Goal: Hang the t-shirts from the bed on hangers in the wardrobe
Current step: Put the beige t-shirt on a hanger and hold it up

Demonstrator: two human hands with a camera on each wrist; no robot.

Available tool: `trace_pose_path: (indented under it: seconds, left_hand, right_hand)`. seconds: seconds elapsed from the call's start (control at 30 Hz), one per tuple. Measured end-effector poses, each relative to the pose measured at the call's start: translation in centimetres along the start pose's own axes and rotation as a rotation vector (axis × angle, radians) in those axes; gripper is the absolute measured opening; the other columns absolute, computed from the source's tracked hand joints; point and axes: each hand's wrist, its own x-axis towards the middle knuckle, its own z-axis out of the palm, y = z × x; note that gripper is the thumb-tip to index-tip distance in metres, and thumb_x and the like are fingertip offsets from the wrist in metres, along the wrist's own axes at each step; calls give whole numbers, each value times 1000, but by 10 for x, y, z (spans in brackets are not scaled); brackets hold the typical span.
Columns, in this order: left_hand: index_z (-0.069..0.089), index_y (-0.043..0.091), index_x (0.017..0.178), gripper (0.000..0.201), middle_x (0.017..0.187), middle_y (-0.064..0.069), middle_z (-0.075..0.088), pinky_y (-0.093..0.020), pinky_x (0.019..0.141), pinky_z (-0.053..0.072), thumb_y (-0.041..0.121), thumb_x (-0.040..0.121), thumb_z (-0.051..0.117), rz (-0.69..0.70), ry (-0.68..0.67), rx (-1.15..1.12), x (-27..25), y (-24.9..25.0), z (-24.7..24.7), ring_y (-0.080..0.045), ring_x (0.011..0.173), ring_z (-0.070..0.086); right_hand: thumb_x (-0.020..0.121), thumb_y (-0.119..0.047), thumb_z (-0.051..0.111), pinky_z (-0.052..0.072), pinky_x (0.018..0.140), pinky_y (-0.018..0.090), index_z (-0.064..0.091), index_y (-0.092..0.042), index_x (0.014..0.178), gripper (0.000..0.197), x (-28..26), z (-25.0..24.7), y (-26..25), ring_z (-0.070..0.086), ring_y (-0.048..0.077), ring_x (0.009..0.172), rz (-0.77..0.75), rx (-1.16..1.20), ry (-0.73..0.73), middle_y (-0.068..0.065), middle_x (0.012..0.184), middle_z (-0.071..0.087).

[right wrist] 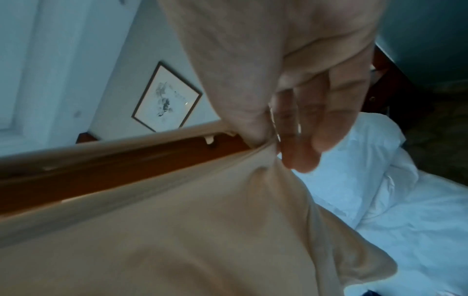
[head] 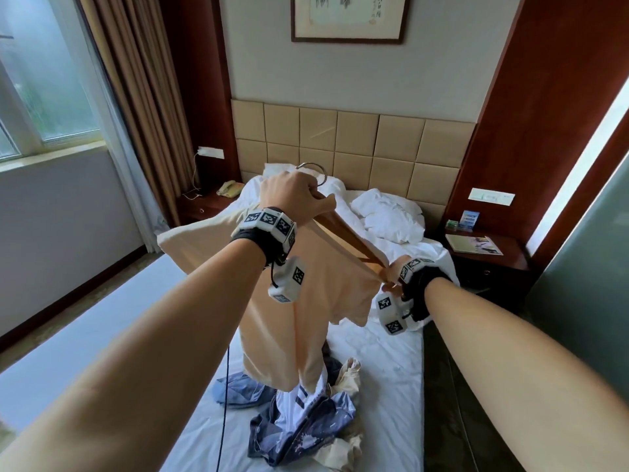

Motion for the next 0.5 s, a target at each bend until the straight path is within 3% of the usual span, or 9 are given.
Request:
trace_pose_path:
  seconds: [0.1, 0.2, 0.3, 0.43, 0.5]
  left_hand:
    - [59, 18, 63, 39, 62, 5, 55, -30, 60, 39, 56, 73, 63, 17, -16, 27, 0, -8, 1, -19, 63, 53]
    - [60, 19, 64, 38, 64, 5, 57, -27, 55, 34, 56, 74, 63, 25, -53, 46, -3, -12, 6, -18, 67, 56]
    - [62, 19, 68, 42, 66, 6, 50, -29, 61, 39, 60, 77, 63, 45, -117, 66, -6, -12, 10, -18, 71, 55]
    - [58, 23, 68, 47, 65, 10, 51, -24, 52, 33, 69, 77, 63, 41, -230, 50, -5, -12, 10, -12, 65, 48]
    - [62, 21, 71, 50, 69, 7, 58, -22, 51, 34, 71, 75, 64, 16, -277, -1, -3, -14, 10, -12, 64, 50]
  right_hand:
    - [84, -23, 64, 61, 79, 39, 70, -2, 83, 22, 3, -2, -8, 74, 28, 80, 26, 79, 21, 12, 78, 75]
    - [89, -18, 61, 51, 73, 29, 54, -18, 71, 20, -5, -11, -28, 63, 25, 87, -46, 96, 100, 8, 93, 64]
    - [91, -17, 60, 40, 62, 22, 43, -27, 68, 30, -11, -22, -49, 48, 19, 91, -144, 2, 129, 5, 101, 53]
    - [91, -27, 61, 40, 77, 29, 50, -26, 70, 23, -23, -22, -75, 50, 20, 88, -218, -47, 88, 4, 97, 56]
    - [84, -43, 60, 39, 80, 29, 57, -23, 77, 21, -37, -22, -86, 51, 20, 87, -282, -66, 46, 4, 93, 58]
